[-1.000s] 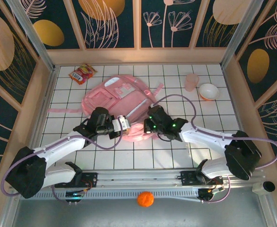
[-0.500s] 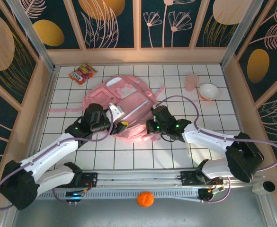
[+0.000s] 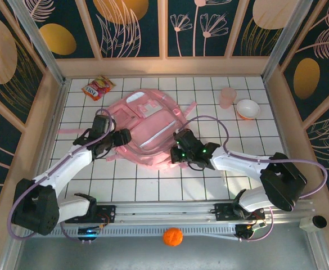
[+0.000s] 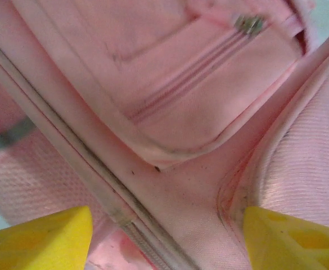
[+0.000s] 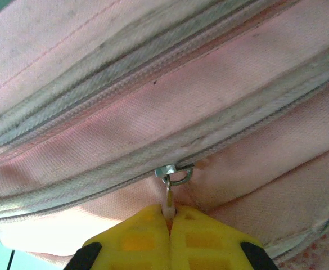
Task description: Pack the student bag
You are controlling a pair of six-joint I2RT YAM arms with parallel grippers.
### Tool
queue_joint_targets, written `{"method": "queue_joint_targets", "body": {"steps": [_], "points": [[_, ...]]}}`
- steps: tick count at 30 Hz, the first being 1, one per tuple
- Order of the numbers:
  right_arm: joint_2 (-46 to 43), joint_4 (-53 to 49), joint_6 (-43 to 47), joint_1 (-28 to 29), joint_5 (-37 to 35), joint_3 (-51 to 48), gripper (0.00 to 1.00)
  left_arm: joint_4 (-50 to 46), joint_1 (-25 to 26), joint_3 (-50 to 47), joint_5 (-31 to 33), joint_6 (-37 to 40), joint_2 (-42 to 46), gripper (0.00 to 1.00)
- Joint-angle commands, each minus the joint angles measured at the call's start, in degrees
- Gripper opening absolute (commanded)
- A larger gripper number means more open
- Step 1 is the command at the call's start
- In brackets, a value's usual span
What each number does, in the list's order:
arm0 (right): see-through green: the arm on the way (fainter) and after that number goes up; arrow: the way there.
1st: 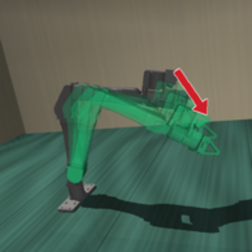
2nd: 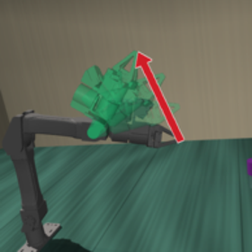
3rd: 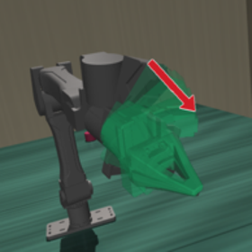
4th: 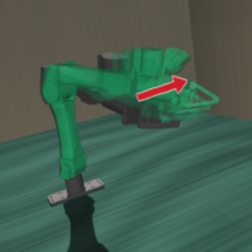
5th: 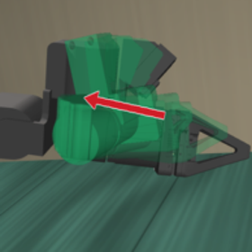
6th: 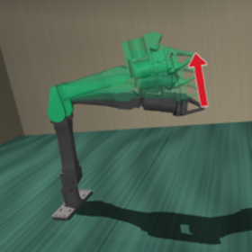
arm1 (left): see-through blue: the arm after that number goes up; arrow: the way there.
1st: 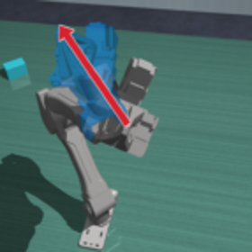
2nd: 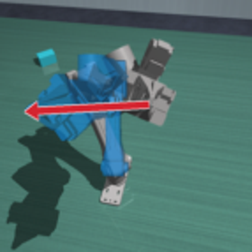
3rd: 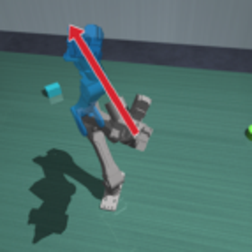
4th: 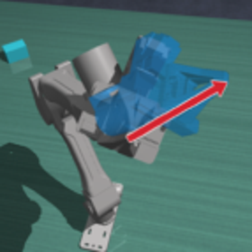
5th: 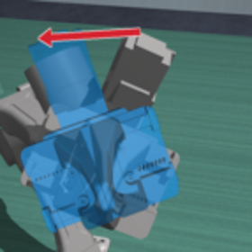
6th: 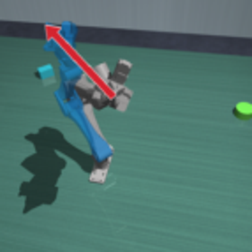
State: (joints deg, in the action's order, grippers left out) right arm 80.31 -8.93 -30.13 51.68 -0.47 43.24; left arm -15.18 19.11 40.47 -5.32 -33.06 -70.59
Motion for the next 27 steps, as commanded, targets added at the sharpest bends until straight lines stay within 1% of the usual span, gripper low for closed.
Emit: {"method": "queue_joint_targets", "body": {"steps": [1,3,4,5,8,12,14,16,18,19,21,23,25,27], "points": [[1.1,1.4,-0.5,1.9,-0.2,1.2,0.00,9.0,-0.3,-1.9,-5.9,-6.8,-3.3,0.69],[1.6,1.6,-1.3,3.1,-0.2,1.4,0.00,13.3,-0.3,-1.6,-7.1,-5.2,-6.4,0.69],[1.8,1.5,-1.8,4.0,-1.0,1.6,0.00,14.2,-0.2,-0.5,-6.4,-4.4,-8.4,0.69],[2.1,1.5,-2.6,4.8,-1.5,1.7,0.00,14.3,-0.3,1.2,-5.5,-3.5,-10.8,0.69],[2.9,3.6,-4.9,7.1,-1.5,1.8,0.00,15.5,-0.3,7.2,-5.5,-0.4,-17.2,0.68],[5.3,4.5,-7.2,9.1,-2.7,3.7,0.00,17.4,-0.3,14.2,-5.7,2.1,-22.0,0.68],[6.0,5.1,-7.8,9.1,-3.3,4.2,0.00,16.8,-0.3,17.2,-5.9,2.2,-22.6,0.68],[6.2,5.3,-7.9,8.6,-3.4,4.5,0.00,15.4,-0.2,17.9,-6.5,1.9,-21.3,0.67],[6.0,4.8,-7.8,7.9,-3.2,4.7,0.00,14.8,0.0,16.3,-6.9,2.7,-17.7,0.66],[5.9,4.6,-7.8,7.6,-3.2,4.8,0.00,14.9,0.3,14.4,-6.5,4.6,-14.8,0.65],[5.7,4.8,-7.3,7.0,-2.5,4.6,0.00,16.1,1.1,10.2,-6.3,10.7,-8.6,0.65],[5.2,5.4,-6.7,6.4,-1.5,4.1,0.00,18.4,1.3,5.7,-9.2,19.7,-2.5,0.64],[4.8,5.8,-6.0,5.7,-0.7,3.8,0.00,18.2,1.3,2.6,-13.3,32.5,2.9,0.64],[4.3,6.0,-5.1,5.3,0.0,3.5,0.00,15.0,1.4,1.2,-17.7,45.3,6.4,0.64]]}}
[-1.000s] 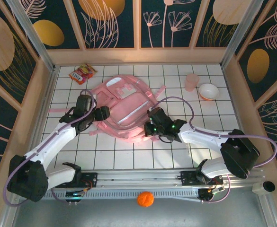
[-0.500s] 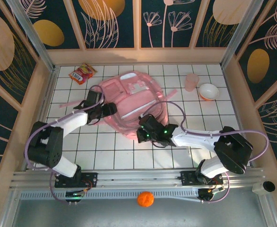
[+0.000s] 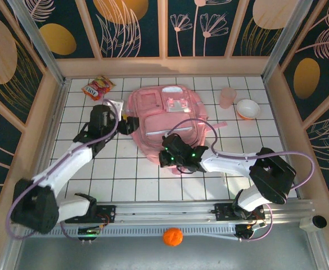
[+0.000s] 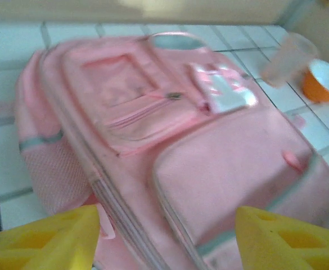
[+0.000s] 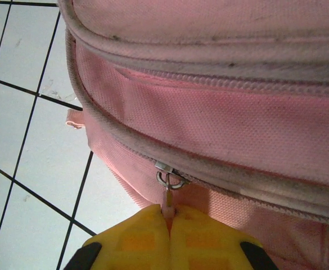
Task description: Pack the student bag
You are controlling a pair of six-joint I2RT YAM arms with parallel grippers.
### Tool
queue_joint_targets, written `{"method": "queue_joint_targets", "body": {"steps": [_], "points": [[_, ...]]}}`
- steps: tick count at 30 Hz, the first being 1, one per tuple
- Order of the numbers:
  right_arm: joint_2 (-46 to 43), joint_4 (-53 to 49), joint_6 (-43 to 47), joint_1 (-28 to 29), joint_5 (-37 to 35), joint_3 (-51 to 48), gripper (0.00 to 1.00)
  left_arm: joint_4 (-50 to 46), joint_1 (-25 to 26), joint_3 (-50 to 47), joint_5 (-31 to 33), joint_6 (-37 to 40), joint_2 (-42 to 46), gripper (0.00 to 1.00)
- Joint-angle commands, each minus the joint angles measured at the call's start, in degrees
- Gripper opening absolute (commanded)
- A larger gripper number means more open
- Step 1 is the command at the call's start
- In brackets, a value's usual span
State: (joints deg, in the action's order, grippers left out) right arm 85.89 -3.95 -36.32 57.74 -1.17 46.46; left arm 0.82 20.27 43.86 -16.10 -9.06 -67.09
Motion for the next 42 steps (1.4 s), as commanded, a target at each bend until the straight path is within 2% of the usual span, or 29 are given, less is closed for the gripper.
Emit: {"method": "queue_joint_targets", "body": {"steps": [1,6,9,13,19,24,27,29,31,33,39,42], "points": [[-1.5,1.1,1.5,-1.0,1.7,0.2,0.00,-3.6,0.7,-2.5,-8.9,28.5,4.3,0.64],[-2.6,1.4,2.6,-2.0,2.9,-0.5,0.00,-4.6,6.3,-6.7,-12.4,52.3,6.3,0.63],[-3.1,1.7,2.9,-2.5,3.5,-1.3,0.00,-3.1,8.0,-6.3,-12.1,59.1,2.3,0.64],[-3.6,2.7,2.7,-2.9,4.2,-2.3,0.00,-8.2,9.7,-2.7,-10.9,67.3,-4.6,0.62],[-2.9,3.9,3.2,-3.2,5.5,-2.1,0.00,-0.6,14.8,-4.0,-9.5,66.7,-8.6,0.67],[-2.8,3.8,3.4,-3.4,5.8,-2.0,0.00,4.5,17.2,-3.4,-4.0,62.9,-12.6,0.64],[-3.4,3.0,2.9,-4.0,5.7,-2.4,0.00,2.3,17.3,-1.6,0.9,62.4,-14.4,0.43],[-4.4,1.9,2.7,-4.9,5.3,-3.0,0.00,-0.1,17.3,-1.2,4.4,63.9,-14.7,0.33],[-5.8,-0.1,2.7,-6.2,4.6,-3.8,0.00,-2.7,17.3,-0.8,7.9,64.4,-14.5,0.14],[-7.7,-1.9,2.7,-7.6,4.5,-4.7,0.00,-5.5,17.3,-0.4,9.7,64.5,-13.6,0.00],[-14.6,-8.7,4.1,-12.6,4.2,-7.7,0.00,-9.9,16.4,-1.2,13.8,63.2,-9.0,0.00],[-16.4,-9.4,5.7,-13.1,5.3,-8.2,0.00,-11.7,15.3,-1.4,16.4,62.4,-7.5,0.00]]}}
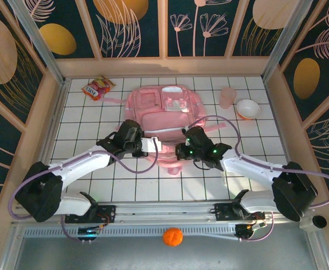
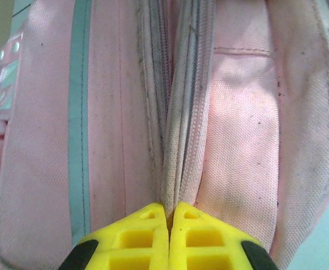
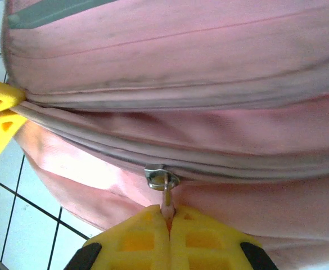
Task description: Pack the student bag
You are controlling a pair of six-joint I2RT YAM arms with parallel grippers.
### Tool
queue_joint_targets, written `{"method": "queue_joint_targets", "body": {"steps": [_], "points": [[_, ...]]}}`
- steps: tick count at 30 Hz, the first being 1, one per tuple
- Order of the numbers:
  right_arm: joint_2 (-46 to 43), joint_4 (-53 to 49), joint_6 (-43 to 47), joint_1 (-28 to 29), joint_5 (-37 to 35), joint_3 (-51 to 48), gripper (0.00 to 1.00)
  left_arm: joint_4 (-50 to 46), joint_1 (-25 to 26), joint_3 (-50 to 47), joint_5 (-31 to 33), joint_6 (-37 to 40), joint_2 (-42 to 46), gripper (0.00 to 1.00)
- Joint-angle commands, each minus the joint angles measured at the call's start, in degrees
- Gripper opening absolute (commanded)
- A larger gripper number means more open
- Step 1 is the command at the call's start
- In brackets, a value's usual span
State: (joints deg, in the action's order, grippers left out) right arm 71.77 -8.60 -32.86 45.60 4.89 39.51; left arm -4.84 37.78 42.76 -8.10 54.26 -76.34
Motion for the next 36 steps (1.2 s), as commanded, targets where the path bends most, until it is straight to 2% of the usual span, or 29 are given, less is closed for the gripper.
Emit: {"method": "queue_joint_targets", "body": {"steps": [1,7,10,12,15,19,23,26,29,35,36], "points": [[-2.7,-4.0,2.5,-1.0,0.1,-1.6,0.00,-6.3,-2.7,-0.3,9.2,-1.4,2.4,0.00],[-1.8,3.6,3.3,0.1,6.8,-2.1,0.00,-8.6,-4.5,0.0,13.2,-2.4,6.4,0.02],[-0.9,7.0,3.9,1.0,9.0,-1.4,0.00,-13.7,-4.4,3.2,5.1,-3.3,9.2,0.34],[-0.5,7.9,4.2,1.0,9.5,-1.0,0.00,-13.4,-3.3,4.2,-0.7,-6.7,11.3,0.48],[-0.2,7.8,4.5,1.0,9.2,-0.5,0.00,-7.0,0.8,2.3,-4.6,-11.2,14.2,0.56],[0.6,7.9,4.4,1.0,9.4,-0.4,0.00,-0.4,5.1,2.3,-7.6,-14.6,10.6,0.59],[0.8,7.9,4.5,1.0,9.6,-0.4,0.00,1.9,8.2,4.7,-5.1,-13.1,4.1,0.62],[0.6,8.0,4.5,1.0,9.4,-0.6,0.00,1.0,8.5,6.7,-4.2,-11.8,-0.7,0.66],[0.5,9.2,4.3,1.0,9.6,-1.1,0.00,0.5,8.5,6.6,-0.3,-9.3,-4.0,0.65],[0.4,10.4,4.8,0.9,10.7,-1.6,0.00,4.9,8.5,4.7,6.0,-6.8,-9.0,0.48],[0.0,11.0,4.8,0.7,11.3,-2.0,0.00,4.8,8.6,5.1,6.7,-6.7,-9.8,0.42]]}}
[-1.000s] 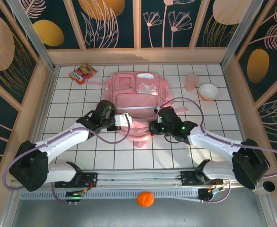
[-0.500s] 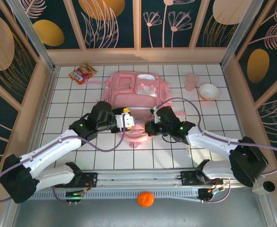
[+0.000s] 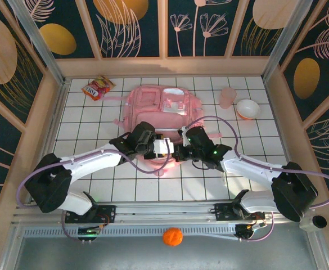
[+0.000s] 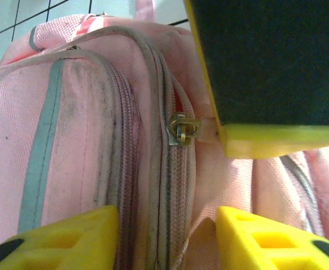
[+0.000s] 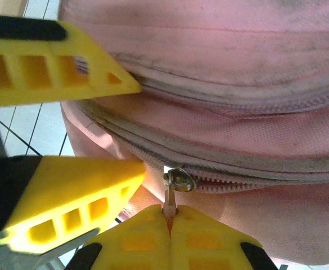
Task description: Pack the student bag
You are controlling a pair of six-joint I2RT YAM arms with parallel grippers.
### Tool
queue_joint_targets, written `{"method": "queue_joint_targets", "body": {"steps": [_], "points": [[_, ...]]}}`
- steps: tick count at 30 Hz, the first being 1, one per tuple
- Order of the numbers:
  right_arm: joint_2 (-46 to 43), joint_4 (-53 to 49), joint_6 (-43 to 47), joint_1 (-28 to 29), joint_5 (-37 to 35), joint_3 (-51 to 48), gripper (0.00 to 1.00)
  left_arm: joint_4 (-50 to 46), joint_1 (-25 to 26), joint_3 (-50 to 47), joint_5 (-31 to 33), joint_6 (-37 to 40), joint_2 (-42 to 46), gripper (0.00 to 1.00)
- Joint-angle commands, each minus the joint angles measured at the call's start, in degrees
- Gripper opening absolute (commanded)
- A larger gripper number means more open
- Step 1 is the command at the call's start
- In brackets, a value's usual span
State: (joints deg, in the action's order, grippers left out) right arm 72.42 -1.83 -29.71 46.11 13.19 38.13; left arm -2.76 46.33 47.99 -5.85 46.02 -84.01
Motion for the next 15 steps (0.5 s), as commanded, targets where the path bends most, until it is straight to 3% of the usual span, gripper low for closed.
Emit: {"method": "queue_joint_targets", "body": {"steps": [1,4,9,15], "points": [[-1.4,4.9,1.5,-0.2,3.3,-1.2,0.00,2.3,0.0,0.3,4.9,1.6,-2.5,0.32],[-3.3,5.4,0.8,-2.0,3.8,-3.0,0.00,2.3,-0.1,-0.1,5.6,1.8,-0.8,0.00],[-5.2,1.2,-0.4,-6.9,2.0,-4.3,0.00,-3.2,-1.5,-3.5,1.0,7.4,6.0,0.00],[-5.5,-0.9,0.7,-13.3,2.5,-4.5,0.00,-7.3,-3.7,-7.4,-1.0,8.5,15.6,0.00]]}}
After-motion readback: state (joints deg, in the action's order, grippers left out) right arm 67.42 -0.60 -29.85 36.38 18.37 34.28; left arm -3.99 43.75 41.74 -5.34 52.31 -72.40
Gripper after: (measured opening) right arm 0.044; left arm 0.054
